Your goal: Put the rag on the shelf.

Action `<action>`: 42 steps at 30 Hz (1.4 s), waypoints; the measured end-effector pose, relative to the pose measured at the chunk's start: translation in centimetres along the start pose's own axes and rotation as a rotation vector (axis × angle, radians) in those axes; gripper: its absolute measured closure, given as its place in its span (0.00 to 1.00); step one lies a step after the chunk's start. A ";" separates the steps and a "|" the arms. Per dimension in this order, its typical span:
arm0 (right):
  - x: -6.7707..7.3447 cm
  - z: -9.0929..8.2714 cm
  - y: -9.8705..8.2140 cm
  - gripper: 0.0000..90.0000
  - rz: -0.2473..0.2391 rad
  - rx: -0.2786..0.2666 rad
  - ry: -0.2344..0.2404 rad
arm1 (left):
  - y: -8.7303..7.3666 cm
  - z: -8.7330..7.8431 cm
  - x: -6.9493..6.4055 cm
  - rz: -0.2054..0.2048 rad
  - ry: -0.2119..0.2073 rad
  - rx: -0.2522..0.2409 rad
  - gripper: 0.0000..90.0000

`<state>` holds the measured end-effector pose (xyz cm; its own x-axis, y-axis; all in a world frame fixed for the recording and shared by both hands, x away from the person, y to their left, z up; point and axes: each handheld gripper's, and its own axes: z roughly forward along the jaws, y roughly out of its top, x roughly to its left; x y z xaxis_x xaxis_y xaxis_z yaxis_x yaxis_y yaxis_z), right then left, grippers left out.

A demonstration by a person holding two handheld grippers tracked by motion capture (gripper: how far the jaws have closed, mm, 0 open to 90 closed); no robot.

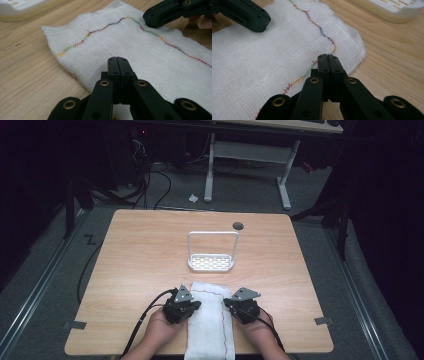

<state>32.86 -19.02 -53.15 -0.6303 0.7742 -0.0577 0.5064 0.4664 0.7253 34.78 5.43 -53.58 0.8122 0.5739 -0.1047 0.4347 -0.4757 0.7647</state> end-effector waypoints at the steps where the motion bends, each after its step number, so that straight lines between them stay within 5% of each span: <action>1: 0.0 0.0 0.0 0.99 0.000 0.000 0.000 | -0.1 0.0 0.0 -0.002 -0.001 -0.003 1.00; 4: -0.2 0.0 -0.1 0.99 -0.015 -0.009 -0.006 | -0.1 -0.1 0.0 0.003 -0.013 -0.012 0.98; 5: -0.2 0.0 -0.1 0.98 -0.013 -0.010 -0.005 | 0.0 -0.1 0.0 0.005 -0.017 -0.023 0.90; 7: -0.2 -0.1 -0.2 0.93 -0.007 -0.018 -0.003 | 0.4 -0.2 0.3 0.019 0.041 -0.050 0.79; 11: -0.9 -0.6 -0.4 0.86 0.027 -0.042 0.002 | 1.1 -0.8 2.5 -0.073 0.141 -0.145 0.67; 13: -1.3 -0.9 -0.5 0.84 0.046 -0.061 -0.005 | 1.3 -0.3 4.0 -0.134 0.169 -0.139 0.65; 19: -1.9 -0.8 -0.8 0.73 0.090 -0.064 0.013 | 1.5 1.2 5.2 -0.222 0.100 -0.081 0.67; 21: -1.9 -0.7 -0.7 0.71 0.101 -0.067 0.018 | 1.5 1.4 5.1 -0.217 0.097 -0.071 0.68; 25: -2.0 0.0 -0.4 0.66 0.145 -0.062 0.043 | 1.4 1.5 5.6 -0.243 0.023 -0.063 0.79; 30: -2.1 0.4 0.9 0.62 0.140 -0.031 0.010 | 1.5 1.6 5.3 -0.219 0.047 -0.058 0.83; 35: -2.9 1.7 1.2 0.56 0.171 -0.004 0.032 | 1.5 1.7 5.4 -0.220 0.023 -0.050 0.92; 42: -2.5 2.2 1.5 0.63 0.156 -0.017 0.023 | 1.6 1.7 5.2 -0.202 0.028 -0.048 0.95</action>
<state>36.54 -19.31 -53.43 -0.5581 0.8266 0.0721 0.5890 0.3335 0.7361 40.32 6.50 -54.02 0.6991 0.6729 -0.2416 0.5681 -0.3176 0.7592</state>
